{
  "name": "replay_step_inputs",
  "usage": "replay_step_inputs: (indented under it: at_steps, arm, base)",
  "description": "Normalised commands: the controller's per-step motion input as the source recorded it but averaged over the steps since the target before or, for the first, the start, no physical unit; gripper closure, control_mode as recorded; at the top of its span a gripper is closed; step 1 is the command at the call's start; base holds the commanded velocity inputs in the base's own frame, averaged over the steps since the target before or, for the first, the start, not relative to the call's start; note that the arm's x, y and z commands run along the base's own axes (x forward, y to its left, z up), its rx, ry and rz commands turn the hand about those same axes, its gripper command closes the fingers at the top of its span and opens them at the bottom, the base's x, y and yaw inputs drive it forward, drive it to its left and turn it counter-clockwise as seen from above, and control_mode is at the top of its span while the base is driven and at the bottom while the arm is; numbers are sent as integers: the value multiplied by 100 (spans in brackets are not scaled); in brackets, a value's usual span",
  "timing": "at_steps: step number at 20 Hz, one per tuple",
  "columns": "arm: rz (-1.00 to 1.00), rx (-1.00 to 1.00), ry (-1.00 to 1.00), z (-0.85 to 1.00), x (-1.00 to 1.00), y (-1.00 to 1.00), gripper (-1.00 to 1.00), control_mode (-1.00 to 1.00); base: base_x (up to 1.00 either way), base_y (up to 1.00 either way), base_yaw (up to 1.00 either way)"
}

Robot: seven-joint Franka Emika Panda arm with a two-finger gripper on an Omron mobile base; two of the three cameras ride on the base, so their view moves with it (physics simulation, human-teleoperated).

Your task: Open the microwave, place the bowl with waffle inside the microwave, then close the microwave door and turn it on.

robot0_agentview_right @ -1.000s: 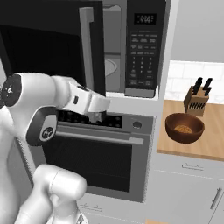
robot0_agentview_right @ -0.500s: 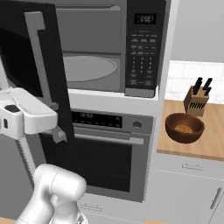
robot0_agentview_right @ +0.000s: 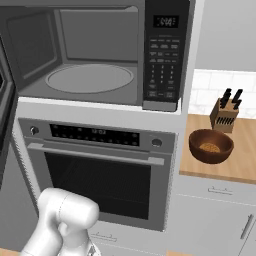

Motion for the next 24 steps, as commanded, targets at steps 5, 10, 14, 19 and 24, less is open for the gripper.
replay_step_inputs:
  at_steps: [5, 10, 14, 19, 24]
  arm:
    - [-2, -8, 0, -22, 17, 69, -100, -100]
    - [0, 0, 0, -14, 29, 3, -100, -100]
    - [0, 0, -11, -1, -13, 4, -100, -100]
    - [-3, 0, -16, 8, -68, 2, -100, -100]
    - [5, 0, 3, 5, -41, -17, -100, -100]
  base:
    - [0, 0, 0]
    - [0, 0, 0]
    - [0, 0, 0]
    - [0, 0, 0]
    - [0, 0, 0]
